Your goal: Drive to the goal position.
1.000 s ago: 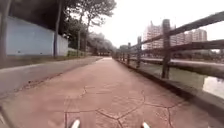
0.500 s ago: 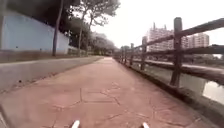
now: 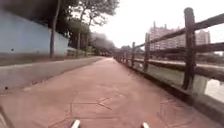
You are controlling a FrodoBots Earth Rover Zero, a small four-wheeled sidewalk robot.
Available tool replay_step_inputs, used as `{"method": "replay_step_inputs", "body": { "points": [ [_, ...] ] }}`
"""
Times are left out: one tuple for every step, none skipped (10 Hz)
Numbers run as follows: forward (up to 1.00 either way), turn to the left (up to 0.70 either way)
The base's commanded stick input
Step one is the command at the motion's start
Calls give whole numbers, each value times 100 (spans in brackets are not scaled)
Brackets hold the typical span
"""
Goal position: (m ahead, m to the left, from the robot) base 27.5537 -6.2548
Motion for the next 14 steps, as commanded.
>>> {"method": "replay_step_inputs", "body": {
  "points": [
    [70, 0],
    [70, 0],
    [70, 0],
    [70, 0],
    [70, 0],
    [70, 0],
    [70, 0],
    [70, 0],
    [70, 0],
    [70, 0],
    [70, 0],
    [70, 0],
    [70, 0],
    [70, 0]
  ]
}}
